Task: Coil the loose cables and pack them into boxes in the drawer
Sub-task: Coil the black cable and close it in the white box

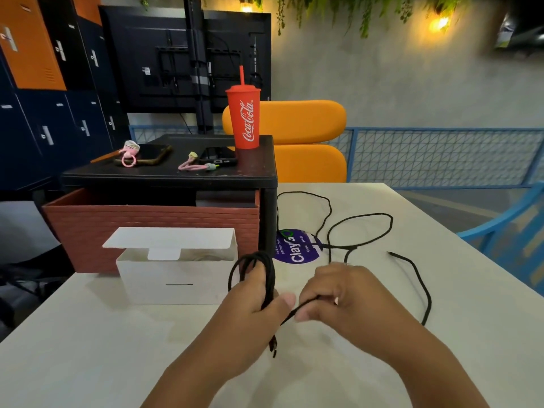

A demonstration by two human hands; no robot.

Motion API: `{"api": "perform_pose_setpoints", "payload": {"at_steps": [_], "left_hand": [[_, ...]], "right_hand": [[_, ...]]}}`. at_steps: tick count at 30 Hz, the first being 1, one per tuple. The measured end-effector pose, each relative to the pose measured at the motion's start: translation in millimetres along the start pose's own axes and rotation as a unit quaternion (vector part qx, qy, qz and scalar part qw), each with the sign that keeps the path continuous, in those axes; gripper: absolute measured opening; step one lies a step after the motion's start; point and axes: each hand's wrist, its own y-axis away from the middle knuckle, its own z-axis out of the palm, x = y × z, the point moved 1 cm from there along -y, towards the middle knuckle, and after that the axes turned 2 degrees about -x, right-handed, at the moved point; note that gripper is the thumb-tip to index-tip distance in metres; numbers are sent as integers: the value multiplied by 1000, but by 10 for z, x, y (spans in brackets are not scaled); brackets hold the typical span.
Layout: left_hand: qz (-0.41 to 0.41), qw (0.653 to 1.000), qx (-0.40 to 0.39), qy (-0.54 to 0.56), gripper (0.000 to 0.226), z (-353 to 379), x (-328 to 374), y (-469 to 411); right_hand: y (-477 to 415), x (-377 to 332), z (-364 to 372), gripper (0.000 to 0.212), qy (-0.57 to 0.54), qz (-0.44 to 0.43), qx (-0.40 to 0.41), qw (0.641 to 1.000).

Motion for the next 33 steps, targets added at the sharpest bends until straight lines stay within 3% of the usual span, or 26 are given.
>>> {"api": "perform_pose_setpoints", "payload": {"at_steps": [4,7,11,15,17,21,24,27,29,31,33], "left_hand": [[-9,983,-123,134,49,-45,1,23],[0,941,-215,262,72,-10,44,71],[44,886,-293,357,63,6,66,97],[64,822,-355,441,60,-25,37,130],[80,790,-355,493,64,-23,45,129],[74,787,-272,549,68,-44,12,129],[68,781,-226,578,60,-34,-20,102],[65,781,-214,583,58,-9,-57,62],[62,751,-260,604,58,14,-93,20],[62,733,-307,603,42,-17,-80,3],[22,750,-302,588,21,-38,-23,10]], "right_hand": [[-16,102,-54,22,34,-50,141,988],[-19,193,-112,21,32,-70,223,972],[-23,219,-81,15,-25,-81,236,968],[-51,114,49,20,-128,-85,193,969],[-60,55,92,21,-189,-72,160,966],[-50,-23,96,26,-338,5,91,937],[-39,-65,123,35,-387,18,63,920],[-79,-61,195,34,-334,32,112,935],[-108,-26,230,32,-240,15,158,958],[-116,25,240,32,-128,-13,181,975],[-111,55,240,32,-74,-29,179,981]]}}
